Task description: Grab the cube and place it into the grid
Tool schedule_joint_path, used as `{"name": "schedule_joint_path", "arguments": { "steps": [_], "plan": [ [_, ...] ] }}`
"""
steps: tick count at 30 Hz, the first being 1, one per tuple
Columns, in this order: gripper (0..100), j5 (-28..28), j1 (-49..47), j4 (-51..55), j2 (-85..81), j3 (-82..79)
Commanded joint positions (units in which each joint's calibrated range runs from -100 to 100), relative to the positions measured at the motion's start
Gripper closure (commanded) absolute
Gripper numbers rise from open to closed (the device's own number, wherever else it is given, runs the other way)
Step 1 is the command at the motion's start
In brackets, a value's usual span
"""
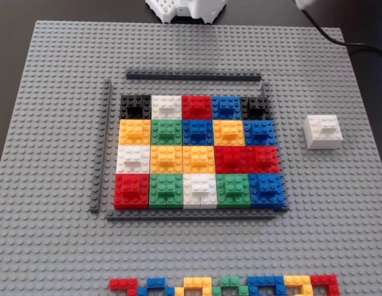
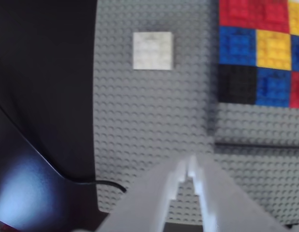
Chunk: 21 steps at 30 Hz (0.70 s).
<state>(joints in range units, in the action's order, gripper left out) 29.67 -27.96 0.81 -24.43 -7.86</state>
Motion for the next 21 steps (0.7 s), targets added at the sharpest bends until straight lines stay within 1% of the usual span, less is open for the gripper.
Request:
{"name": "schedule_joint_path", "arguments": {
  "steps": [1, 11, 16, 19, 20, 21],
  "plan": [
    [99, -0.88, -1.39, -1.05, 7.92, 9.44],
    [100, -2.69, -2.79, -1.00, 28.47, 25.03],
    [98, -2.83, -2.57, -0.22, 36.47, 32.19],
    [93, -2.49, -2.28, 0.32, 40.94, 35.45],
    [90, -2.39, -2.20, 0.46, 42.05, 36.26],
    [84, -2.34, -2.06, 0.56, 43.09, 36.72]
  ]
}}
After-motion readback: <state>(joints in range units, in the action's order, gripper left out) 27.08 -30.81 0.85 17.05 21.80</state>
